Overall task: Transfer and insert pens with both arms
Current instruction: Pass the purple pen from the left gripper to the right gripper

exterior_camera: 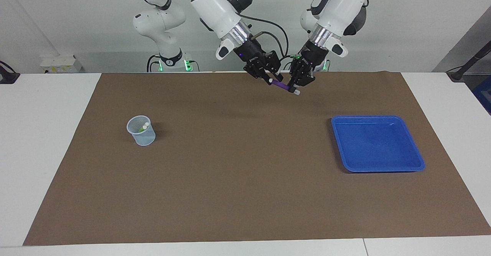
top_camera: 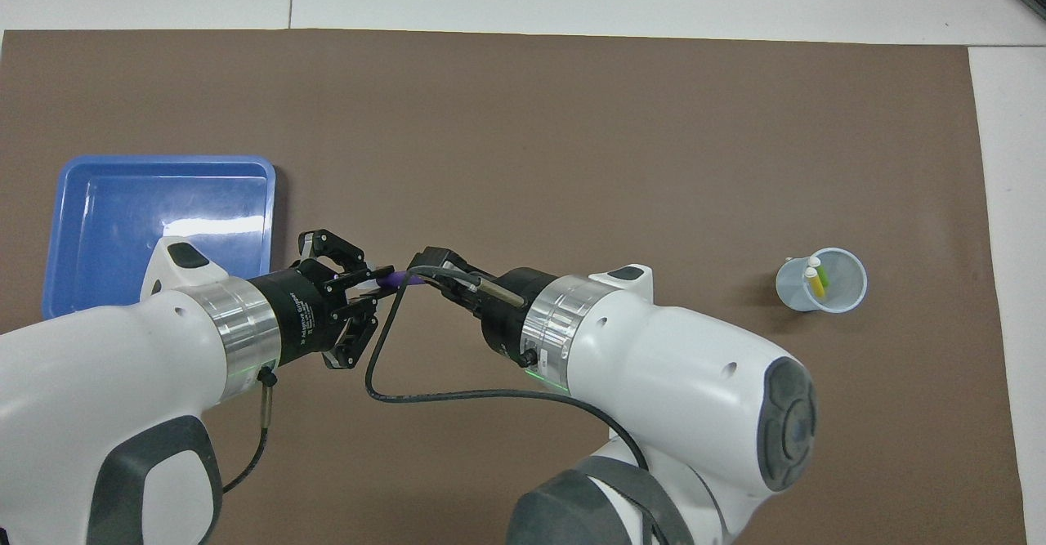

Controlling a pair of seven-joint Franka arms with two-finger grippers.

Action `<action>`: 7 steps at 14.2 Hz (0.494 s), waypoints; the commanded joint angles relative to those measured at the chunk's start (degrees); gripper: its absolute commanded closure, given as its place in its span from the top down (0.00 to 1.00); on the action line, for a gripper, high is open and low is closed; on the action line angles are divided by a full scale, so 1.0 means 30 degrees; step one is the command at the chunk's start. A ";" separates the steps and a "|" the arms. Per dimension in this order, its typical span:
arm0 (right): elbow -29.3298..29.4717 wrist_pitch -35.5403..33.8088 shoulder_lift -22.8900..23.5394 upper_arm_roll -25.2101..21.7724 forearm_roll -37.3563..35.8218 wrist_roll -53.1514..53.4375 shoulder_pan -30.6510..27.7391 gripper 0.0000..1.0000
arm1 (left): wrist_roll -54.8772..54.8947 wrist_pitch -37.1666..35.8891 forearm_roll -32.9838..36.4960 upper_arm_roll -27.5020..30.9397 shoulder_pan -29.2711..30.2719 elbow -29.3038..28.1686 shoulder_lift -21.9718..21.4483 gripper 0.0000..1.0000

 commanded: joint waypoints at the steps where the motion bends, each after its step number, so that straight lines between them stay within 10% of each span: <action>1: -0.0084 0.0385 0.0134 0.0069 0.0365 -0.0065 -0.0076 0.35 | -0.0200 0.0331 -0.0388 0.0225 -0.0359 -0.0728 -0.0687 0.00; 7: -0.0143 0.0385 0.0163 0.0039 0.0394 -0.0182 -0.0543 0.00 | -0.0200 0.0301 -0.0388 0.0225 -0.0359 -0.0728 -0.0716 0.00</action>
